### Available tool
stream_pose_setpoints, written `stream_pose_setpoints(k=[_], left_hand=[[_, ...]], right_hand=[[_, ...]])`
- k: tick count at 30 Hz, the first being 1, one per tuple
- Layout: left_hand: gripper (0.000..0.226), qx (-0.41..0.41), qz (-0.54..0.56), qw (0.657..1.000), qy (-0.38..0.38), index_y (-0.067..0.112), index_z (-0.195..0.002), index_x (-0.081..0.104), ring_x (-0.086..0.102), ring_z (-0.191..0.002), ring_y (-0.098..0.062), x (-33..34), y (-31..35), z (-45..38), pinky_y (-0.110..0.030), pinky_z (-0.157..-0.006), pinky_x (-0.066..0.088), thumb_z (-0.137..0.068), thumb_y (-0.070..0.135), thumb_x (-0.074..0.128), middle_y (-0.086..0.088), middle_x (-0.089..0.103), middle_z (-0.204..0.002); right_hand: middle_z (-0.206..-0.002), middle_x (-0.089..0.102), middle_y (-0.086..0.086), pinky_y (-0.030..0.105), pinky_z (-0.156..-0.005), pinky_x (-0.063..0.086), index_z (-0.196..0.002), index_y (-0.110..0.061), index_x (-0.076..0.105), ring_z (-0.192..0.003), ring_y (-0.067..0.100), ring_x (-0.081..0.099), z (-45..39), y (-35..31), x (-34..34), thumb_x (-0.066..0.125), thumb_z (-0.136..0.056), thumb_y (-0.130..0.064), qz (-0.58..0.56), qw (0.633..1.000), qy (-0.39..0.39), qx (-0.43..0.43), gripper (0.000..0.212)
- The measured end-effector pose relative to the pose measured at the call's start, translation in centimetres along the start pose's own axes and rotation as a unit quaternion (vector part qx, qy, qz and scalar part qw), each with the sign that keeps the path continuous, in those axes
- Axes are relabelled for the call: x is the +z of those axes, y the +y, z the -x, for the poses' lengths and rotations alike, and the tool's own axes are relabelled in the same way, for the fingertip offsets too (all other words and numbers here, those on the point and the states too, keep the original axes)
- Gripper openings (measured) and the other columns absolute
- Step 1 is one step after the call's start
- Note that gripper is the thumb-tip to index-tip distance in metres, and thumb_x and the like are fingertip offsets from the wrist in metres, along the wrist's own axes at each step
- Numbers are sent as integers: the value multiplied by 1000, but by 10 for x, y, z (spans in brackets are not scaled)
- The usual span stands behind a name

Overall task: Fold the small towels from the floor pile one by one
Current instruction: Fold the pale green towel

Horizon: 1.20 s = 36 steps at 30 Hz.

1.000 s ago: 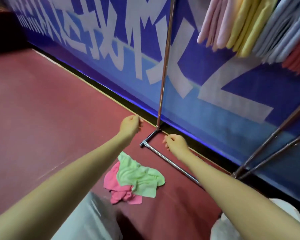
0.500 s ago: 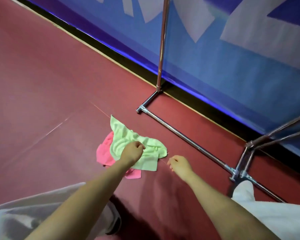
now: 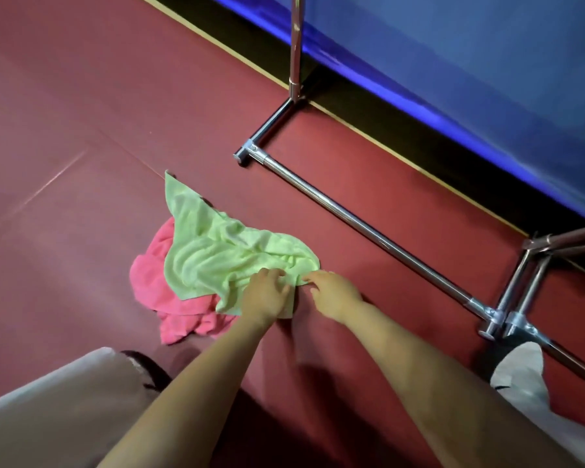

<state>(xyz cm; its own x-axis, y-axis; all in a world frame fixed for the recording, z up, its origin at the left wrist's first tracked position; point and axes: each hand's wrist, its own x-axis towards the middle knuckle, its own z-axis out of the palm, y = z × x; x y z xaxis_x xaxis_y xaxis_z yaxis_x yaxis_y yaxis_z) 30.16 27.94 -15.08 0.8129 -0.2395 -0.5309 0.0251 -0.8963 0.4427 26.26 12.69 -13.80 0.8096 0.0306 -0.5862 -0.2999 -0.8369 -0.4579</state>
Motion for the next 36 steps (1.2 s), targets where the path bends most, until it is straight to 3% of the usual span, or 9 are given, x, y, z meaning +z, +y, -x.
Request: stream_pose_setpoints(k=[3,7,13,19,23,27,29,31,36], left_hand=[[38,19,-31,999,19,18,-116,67,54,-109,-30,12,-4,-8,-41,-86,45,-87,37,51,-8,62,-116],[55,38,-26,998,52,12,-90,75,58,-93,-32,20,-6,-11,-43,-75,48,-75,48,37,-7,67,-98],[18,27,147,989,13,9,-86,57,61,-80,-29,2,14,15,-40,-74,47,-95,20,48,-8,66,-81],[34,25,229,973,30,19,-68,36,44,-74,-20,-64,72,64,-30,-66,29,-101,11,39,4,45,-67],[29,102,219,969,48,15,-75,41,45,-77,-21,-126,107,110,-33,-72,32,-103,18,38,-1,48,-74],[27,197,193,959,68,24,-75,41,47,-68,-8,-173,132,183,-29,-67,35,-100,27,49,9,49,-71],[28,232,198,947,99,25,-73,41,43,-64,0,-188,138,221,-23,-62,33,-96,25,57,12,46,-67],[17,249,196,940,128,21,-81,48,47,-68,-4,-198,138,254,-22,-62,32,-95,19,57,12,50,-72],[19,292,172,928,156,16,-93,63,53,-86,-12,-206,117,320,-10,-67,36,-96,10,45,6,59,-87]], right_hand=[[-142,46,4,38,-102,39,-140,-20,40,-128,28,43,-17,3,7,43,-94,-11,46,999,-26,-11,48],[-139,45,3,38,-101,37,-137,-20,46,-129,26,40,-26,7,14,47,-94,-15,83,996,-11,-28,43],[-117,56,5,36,-94,35,-105,-12,64,-117,26,45,0,-1,3,47,-95,-21,140,989,-9,-38,22],[-129,58,8,31,-106,32,-105,-5,63,-134,20,39,63,-31,-43,44,-93,-12,-49,995,76,-42,24],[-109,65,11,40,-88,45,-106,-10,59,-104,31,58,120,-61,-86,41,-95,-23,-138,974,176,-30,24],[-83,62,3,32,-72,41,-94,-11,59,-78,21,55,193,-99,-120,37,-87,-29,-225,932,269,-85,29],[-77,57,-6,29,-70,37,-92,-10,59,-76,15,51,229,-115,-131,42,-93,-19,-247,917,291,-114,20],[-70,52,-12,27,-68,37,-88,-16,57,-73,11,48,262,-126,-137,45,-96,-10,-256,908,306,-131,15],[-69,49,-7,19,-63,36,-78,-20,54,-66,7,42,327,-138,-132,48,-94,-5,-310,882,324,-148,23]])
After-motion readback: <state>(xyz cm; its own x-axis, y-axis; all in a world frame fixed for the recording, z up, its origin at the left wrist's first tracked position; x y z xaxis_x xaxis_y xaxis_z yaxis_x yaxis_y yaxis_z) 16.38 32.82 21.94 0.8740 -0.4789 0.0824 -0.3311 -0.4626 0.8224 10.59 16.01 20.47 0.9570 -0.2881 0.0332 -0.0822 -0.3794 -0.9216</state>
